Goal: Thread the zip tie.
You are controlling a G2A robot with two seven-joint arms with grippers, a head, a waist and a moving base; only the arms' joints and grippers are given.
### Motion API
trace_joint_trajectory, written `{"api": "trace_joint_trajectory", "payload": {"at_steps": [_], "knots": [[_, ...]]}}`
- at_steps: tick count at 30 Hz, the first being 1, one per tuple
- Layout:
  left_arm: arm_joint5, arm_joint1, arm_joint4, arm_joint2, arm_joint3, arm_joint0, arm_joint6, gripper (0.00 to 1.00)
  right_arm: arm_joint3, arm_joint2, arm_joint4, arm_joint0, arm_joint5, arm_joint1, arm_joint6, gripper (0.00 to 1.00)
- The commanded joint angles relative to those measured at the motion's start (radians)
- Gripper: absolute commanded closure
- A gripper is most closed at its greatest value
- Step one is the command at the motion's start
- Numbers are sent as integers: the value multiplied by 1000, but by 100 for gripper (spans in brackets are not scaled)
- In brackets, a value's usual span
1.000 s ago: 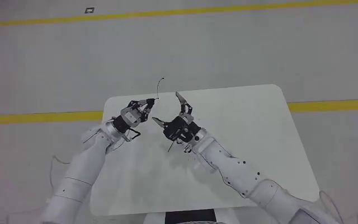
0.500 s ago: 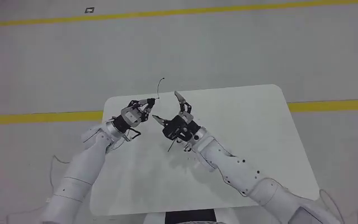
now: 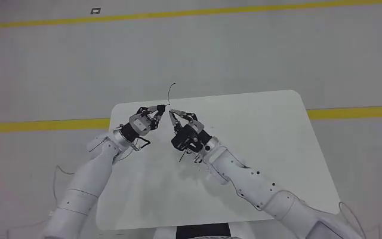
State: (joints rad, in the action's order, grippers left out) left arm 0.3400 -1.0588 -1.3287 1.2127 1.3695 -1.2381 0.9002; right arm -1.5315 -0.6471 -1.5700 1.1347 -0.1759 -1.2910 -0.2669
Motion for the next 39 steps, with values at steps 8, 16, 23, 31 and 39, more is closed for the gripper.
{"api": "trace_joint_trajectory", "payload": {"at_steps": [8,16,23,31,39], "knots": [[0,0,0,0,0,0,0,100,15,7,0,-9,3,-12,3,80],[0,0,0,0,0,0,0,100,32,16,0,-17,-9,-20,8,80],[0,0,0,0,0,0,0,100,52,26,0,-32,-24,-28,15,78],[0,0,0,0,0,0,0,100,62,31,0,-36,-44,-34,7,80],[0,0,0,0,0,0,0,100,69,37,0,-40,-64,-37,1,82]]}}
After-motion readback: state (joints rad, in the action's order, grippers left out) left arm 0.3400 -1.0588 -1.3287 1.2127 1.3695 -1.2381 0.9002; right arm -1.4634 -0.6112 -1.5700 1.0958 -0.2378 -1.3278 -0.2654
